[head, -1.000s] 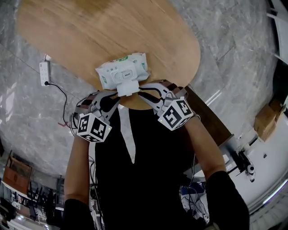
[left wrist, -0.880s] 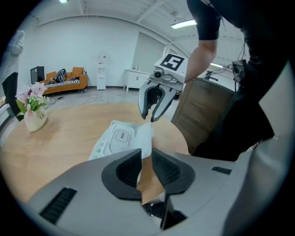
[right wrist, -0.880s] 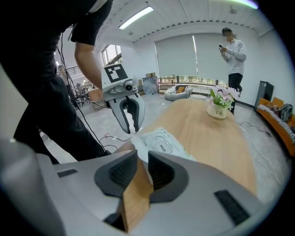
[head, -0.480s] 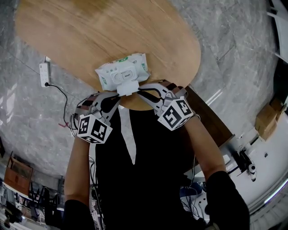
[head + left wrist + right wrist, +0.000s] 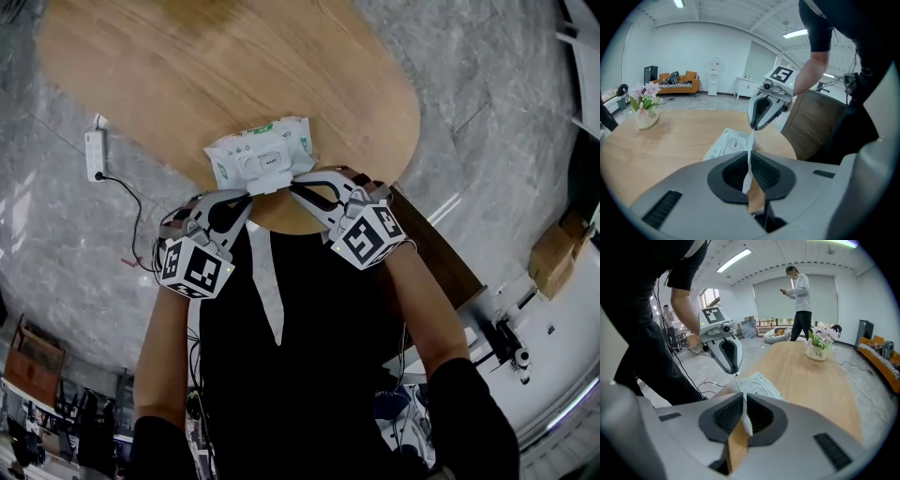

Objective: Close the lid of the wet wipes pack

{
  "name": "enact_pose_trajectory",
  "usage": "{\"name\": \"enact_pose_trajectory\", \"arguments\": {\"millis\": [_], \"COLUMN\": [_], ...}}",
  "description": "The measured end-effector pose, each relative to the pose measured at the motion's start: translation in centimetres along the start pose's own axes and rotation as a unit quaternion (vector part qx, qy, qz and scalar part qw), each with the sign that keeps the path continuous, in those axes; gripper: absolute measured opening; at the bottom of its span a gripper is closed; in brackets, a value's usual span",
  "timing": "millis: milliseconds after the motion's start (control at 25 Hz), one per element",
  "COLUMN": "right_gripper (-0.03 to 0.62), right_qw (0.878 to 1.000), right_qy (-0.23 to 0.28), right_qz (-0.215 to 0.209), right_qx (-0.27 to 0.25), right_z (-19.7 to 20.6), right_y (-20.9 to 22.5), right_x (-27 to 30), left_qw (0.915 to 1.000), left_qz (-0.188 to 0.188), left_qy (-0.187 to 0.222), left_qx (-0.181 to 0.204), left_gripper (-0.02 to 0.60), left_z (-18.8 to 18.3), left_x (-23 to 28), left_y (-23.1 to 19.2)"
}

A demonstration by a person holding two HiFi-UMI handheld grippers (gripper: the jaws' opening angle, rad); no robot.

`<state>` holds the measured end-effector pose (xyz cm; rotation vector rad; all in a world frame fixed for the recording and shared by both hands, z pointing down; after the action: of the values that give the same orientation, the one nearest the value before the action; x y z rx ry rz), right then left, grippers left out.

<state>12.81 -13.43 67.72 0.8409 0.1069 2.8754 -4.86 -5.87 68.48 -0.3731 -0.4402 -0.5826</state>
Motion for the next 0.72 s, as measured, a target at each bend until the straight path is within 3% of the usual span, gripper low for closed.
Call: {"name": "enact_pose_trajectory", "arguments": {"millis": [720], "right_gripper": [0.029], "right_qw": [0.996], "right_qy": [0.000], "right_qz": [0.087], "right_qx": [0.036], "right_z": [0.1], "right_y": [2.6], "right_x": [1.9], "left_qw": [0.9964], "left_qz": [-0.078], "left_qy": [0.015], "left_qx": [-0.031], "left_gripper": [0.029], "left_z": [0.1], "left_x": [1.0], "left_y": [-2.9]}}
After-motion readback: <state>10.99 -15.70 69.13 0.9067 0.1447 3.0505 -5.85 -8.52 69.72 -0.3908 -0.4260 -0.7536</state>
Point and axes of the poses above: the fingertips, and each gripper's own axes: x forward along the fingers, y to its right, z out of its underside, the point moved 9 cm from there along -x, backward along the fingers, and after that the axes turned 11 degrees about y, right-handed, at the moved point
